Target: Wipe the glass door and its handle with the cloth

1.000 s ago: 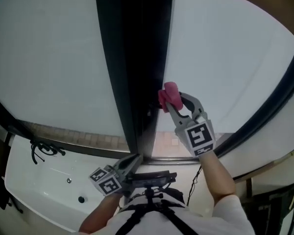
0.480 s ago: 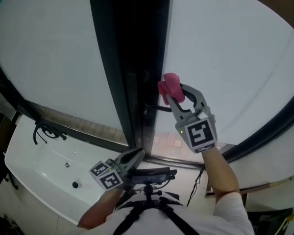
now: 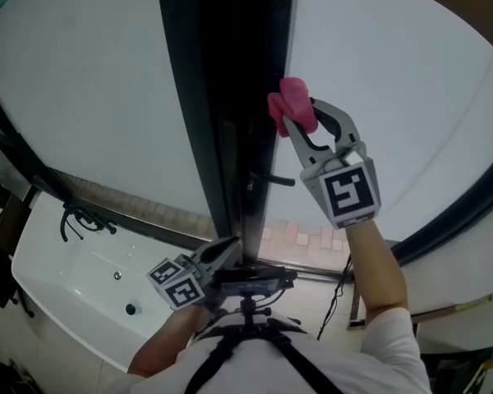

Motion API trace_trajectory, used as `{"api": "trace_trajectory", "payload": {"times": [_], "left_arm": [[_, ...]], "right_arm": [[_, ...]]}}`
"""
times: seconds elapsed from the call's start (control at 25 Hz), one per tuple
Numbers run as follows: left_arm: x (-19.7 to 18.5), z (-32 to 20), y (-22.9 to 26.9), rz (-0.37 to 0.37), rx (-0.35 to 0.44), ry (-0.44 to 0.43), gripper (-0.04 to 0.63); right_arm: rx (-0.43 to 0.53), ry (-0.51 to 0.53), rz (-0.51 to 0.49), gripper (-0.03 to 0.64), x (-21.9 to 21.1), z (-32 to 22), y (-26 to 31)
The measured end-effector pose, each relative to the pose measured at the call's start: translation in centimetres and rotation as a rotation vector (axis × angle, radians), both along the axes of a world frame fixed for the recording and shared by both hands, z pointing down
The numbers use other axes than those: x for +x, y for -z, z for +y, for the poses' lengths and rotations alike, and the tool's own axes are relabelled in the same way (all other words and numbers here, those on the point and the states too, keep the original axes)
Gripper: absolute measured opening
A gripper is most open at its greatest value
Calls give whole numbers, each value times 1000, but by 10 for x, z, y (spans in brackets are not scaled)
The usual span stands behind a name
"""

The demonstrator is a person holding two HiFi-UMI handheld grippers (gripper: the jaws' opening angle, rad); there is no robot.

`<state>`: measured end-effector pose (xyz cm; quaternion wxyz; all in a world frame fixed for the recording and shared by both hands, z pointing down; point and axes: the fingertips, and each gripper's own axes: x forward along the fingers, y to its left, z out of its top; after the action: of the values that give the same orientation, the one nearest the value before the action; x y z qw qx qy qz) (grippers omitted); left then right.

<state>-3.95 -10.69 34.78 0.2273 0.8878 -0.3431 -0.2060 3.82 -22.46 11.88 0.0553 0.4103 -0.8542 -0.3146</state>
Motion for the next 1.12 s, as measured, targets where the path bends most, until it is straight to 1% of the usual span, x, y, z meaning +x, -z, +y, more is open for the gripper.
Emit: {"api": "trace_trajectory", "payload": {"times": [0.12, 0.28, 0.48, 0.68, 0.96, 1.04, 1.12], "left_arm": [[-13, -3, 4, -9, 8, -2, -8], [-30, -8, 11, -11, 15, 4, -8], [-39, -4, -8, -14, 38, 4, -8], [-53, -10, 14, 0, 37, 3, -8], [-57, -12, 10, 6, 35, 6, -8], [-57, -11, 10, 9, 36, 5, -8], [-56, -11, 9, 13, 34, 4, -8]], "right_arm": [[58, -6, -22, 107, -7, -6, 35], [117, 18, -64, 107, -23, -10, 84], [155, 18, -57, 106, -27, -9, 97], [220, 14, -36, 106, -42, -11, 142], [292, -49, -1, 104, -42, -16, 146], [299, -61, -10, 104, -46, -18, 145], [296, -75, 6, 104, -50, -23, 140]]}}
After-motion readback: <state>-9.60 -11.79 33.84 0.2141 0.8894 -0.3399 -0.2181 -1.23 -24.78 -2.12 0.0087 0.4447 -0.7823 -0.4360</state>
